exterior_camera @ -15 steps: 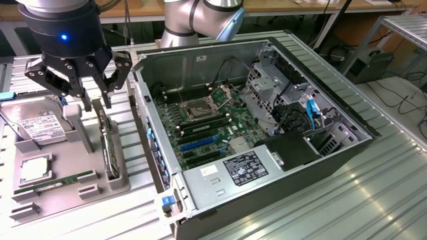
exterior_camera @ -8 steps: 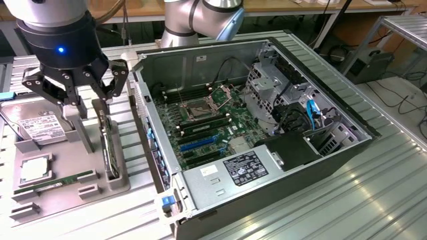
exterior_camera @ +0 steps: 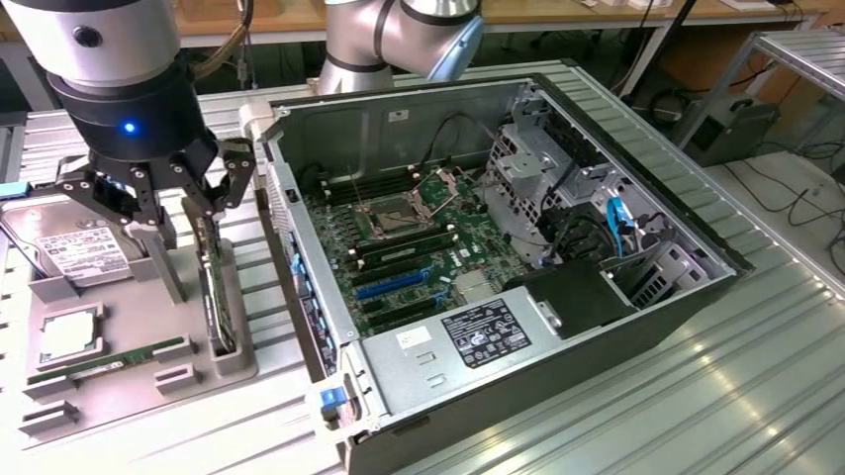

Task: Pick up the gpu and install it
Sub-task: 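Pick up the gpu and move the gpu toward the slot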

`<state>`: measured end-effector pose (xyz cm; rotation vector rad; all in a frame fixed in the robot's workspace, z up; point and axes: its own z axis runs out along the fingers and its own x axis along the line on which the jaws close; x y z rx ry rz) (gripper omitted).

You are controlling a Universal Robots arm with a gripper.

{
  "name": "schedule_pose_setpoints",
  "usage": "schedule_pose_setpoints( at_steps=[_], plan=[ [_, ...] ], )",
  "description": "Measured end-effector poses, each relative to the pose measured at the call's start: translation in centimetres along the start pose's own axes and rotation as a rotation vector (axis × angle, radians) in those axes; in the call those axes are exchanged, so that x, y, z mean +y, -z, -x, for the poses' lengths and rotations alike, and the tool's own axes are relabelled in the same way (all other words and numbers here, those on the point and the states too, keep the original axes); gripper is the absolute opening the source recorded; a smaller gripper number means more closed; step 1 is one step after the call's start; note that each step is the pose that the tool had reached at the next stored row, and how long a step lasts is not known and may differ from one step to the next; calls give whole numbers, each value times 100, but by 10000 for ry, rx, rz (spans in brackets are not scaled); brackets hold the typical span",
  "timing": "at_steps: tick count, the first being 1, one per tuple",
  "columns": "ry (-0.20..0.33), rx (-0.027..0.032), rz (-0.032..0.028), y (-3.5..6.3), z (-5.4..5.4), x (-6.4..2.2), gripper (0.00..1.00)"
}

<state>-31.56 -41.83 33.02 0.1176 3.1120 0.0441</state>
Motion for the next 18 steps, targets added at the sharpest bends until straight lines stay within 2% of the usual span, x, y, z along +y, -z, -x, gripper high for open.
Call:
schedule_pose_setpoints(
  at_steps=[18],
  plan=[
    [-34,-8,0,-353,-26,-27,42]
  ],
)
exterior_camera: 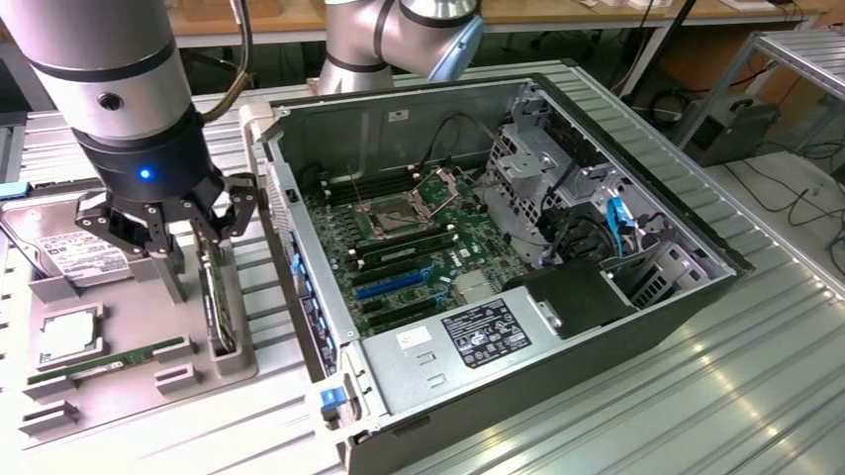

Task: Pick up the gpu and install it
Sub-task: 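Pick up the gpu and move the gpu toward the slot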

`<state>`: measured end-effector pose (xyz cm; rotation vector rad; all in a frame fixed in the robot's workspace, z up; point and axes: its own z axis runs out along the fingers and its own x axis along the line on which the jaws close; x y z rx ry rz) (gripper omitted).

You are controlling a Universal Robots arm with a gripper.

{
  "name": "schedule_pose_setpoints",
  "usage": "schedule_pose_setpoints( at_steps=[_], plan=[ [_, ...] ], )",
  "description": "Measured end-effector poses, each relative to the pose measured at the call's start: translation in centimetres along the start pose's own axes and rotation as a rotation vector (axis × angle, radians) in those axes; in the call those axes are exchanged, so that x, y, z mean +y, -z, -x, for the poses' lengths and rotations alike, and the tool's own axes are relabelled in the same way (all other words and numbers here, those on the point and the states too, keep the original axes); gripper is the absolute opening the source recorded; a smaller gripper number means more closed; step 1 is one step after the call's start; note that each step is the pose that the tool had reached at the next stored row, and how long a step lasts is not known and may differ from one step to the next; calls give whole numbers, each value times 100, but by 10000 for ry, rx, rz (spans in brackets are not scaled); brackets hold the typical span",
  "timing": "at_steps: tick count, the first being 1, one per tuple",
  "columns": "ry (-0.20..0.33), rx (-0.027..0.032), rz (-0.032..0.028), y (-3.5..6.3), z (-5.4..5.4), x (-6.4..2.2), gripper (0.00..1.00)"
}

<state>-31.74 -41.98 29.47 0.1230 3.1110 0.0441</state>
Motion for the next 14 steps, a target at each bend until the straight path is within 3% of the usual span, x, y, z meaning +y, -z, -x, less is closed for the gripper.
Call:
schedule_pose_setpoints(
  at_steps=[8,14],
  plan=[
    [-16,-7,0,-153,-25,-9,42],
    [-16,-45,3,-270,-35,-13,42]
  ],
)
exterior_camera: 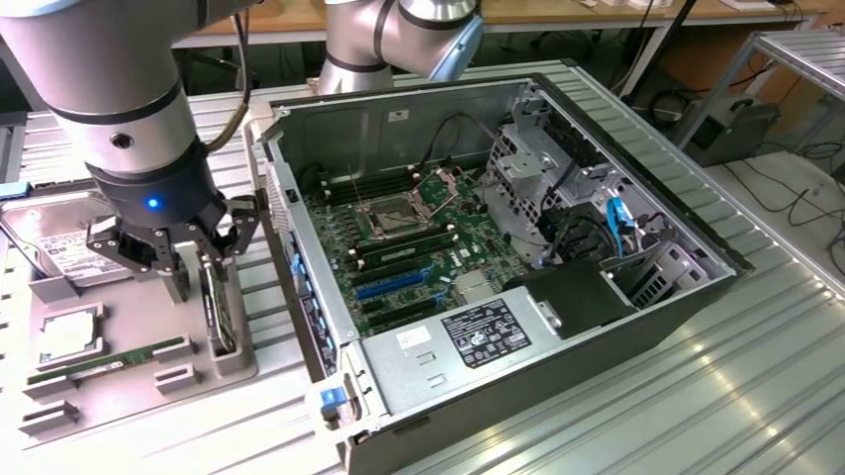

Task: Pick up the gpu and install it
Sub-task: 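Pick up the gpu and move the gpu toward the slot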

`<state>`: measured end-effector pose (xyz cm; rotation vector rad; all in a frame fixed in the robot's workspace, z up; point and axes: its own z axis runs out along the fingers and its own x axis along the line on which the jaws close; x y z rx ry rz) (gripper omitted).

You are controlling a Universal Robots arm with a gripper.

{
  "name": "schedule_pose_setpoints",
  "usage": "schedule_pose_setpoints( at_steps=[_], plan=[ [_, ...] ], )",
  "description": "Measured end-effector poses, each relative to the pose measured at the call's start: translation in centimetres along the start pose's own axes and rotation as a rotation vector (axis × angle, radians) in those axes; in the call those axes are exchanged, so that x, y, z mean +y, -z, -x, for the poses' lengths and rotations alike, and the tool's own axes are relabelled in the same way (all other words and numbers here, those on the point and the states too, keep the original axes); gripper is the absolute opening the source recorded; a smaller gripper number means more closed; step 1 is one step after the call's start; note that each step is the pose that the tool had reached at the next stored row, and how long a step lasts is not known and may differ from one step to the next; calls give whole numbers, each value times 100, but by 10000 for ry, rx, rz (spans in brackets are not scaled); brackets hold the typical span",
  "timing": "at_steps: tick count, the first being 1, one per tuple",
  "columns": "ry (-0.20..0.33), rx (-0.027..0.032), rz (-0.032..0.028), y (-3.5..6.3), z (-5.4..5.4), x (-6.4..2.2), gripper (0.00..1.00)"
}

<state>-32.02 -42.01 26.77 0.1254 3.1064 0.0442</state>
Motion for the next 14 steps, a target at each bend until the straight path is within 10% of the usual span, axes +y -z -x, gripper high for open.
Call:
schedule_pose_setpoints(
  at_steps=[14],
  plan=[
    [-9,-111,159,-291,-14,-9,34]
  ],
)
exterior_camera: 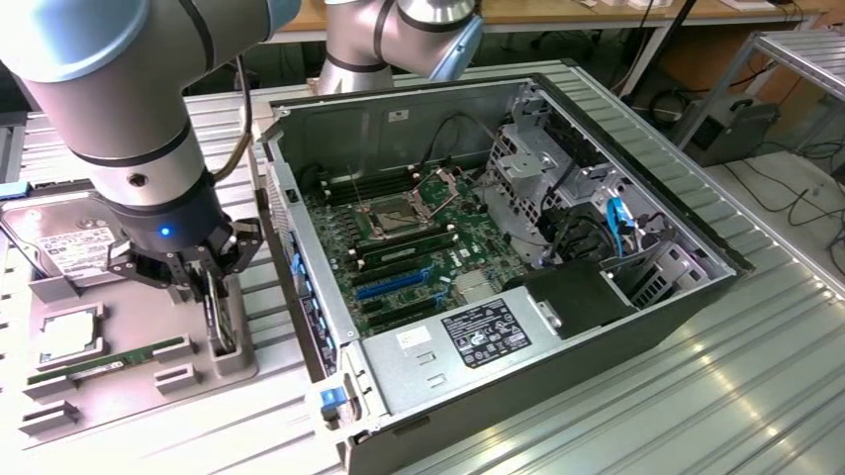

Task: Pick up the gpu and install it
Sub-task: 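Pick up the gpu and move the gpu toward the slot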

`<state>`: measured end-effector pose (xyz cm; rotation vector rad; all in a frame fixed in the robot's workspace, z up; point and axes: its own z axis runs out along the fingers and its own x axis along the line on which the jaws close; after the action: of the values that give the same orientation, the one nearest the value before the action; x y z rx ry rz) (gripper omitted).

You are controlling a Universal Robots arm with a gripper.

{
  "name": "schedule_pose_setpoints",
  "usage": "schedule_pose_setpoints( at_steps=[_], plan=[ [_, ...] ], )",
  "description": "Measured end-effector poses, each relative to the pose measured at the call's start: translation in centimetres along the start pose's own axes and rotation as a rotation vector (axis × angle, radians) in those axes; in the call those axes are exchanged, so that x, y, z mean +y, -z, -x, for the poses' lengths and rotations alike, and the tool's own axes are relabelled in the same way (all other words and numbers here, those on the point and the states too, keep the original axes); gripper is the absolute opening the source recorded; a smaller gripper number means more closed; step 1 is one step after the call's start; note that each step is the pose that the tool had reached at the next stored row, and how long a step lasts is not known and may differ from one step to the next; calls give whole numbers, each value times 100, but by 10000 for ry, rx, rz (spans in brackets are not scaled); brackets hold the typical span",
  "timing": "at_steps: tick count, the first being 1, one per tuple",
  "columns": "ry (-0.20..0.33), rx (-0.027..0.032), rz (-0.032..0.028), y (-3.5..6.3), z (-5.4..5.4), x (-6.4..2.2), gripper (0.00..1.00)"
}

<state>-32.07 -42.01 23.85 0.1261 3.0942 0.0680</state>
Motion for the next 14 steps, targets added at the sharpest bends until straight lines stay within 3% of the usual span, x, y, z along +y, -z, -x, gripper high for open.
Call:
schedule_pose_setpoints(
  at_steps=[1,8,14],
  plan=[
    [-1,-2,1,-1,0,0,27],
    [51,0,-1,-5,-1,0,27],
    [627,24,26,-7,0,0,27]
  ],
)
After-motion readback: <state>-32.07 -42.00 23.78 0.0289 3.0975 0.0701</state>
